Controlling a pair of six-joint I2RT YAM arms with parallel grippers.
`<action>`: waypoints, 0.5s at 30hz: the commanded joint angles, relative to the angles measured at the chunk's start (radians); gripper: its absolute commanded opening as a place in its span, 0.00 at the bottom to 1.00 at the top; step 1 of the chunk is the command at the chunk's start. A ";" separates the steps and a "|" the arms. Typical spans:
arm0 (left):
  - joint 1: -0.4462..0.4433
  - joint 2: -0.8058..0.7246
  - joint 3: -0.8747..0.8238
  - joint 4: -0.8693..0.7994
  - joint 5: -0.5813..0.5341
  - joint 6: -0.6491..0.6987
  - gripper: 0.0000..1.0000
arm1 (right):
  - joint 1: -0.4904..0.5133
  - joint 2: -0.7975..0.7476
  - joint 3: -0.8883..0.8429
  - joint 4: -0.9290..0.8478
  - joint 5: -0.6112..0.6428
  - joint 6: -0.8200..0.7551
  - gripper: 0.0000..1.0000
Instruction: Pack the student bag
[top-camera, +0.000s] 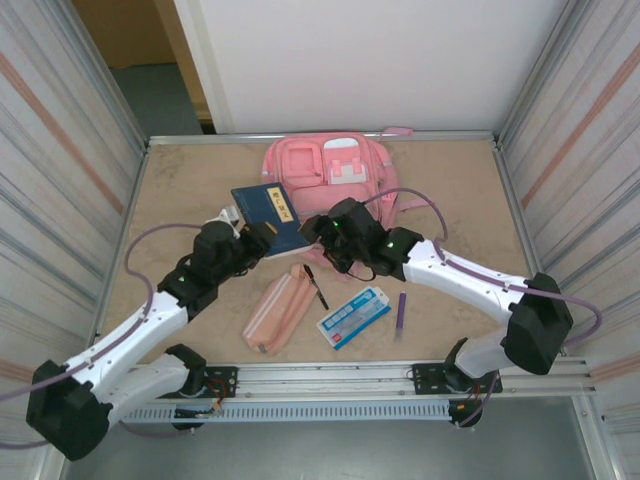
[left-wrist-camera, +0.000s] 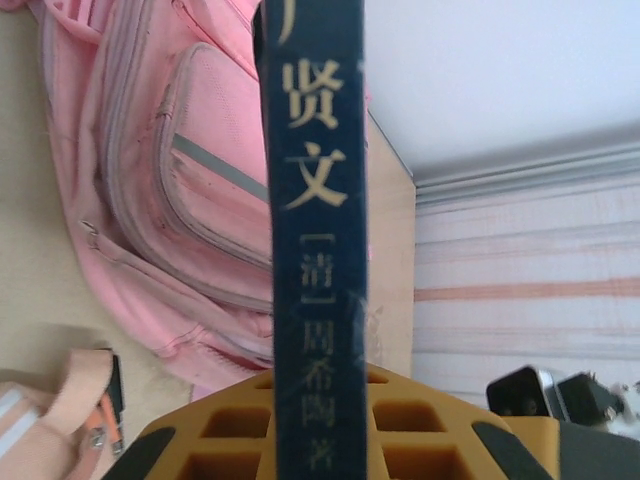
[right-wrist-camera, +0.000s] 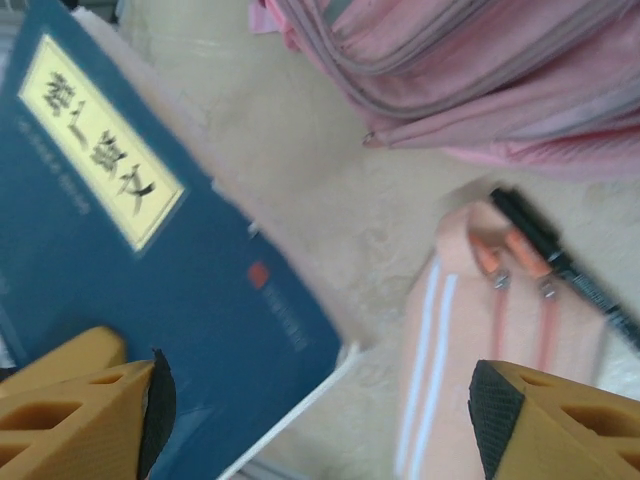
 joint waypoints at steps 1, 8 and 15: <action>-0.055 0.040 0.018 0.183 -0.138 -0.144 0.00 | 0.020 -0.049 -0.034 0.083 0.011 0.184 0.79; -0.180 0.112 0.048 0.216 -0.226 -0.364 0.00 | 0.032 -0.056 -0.059 0.197 0.106 0.217 0.75; -0.246 0.110 0.010 0.174 -0.220 -0.539 0.00 | 0.034 -0.155 -0.091 0.229 0.297 0.085 0.48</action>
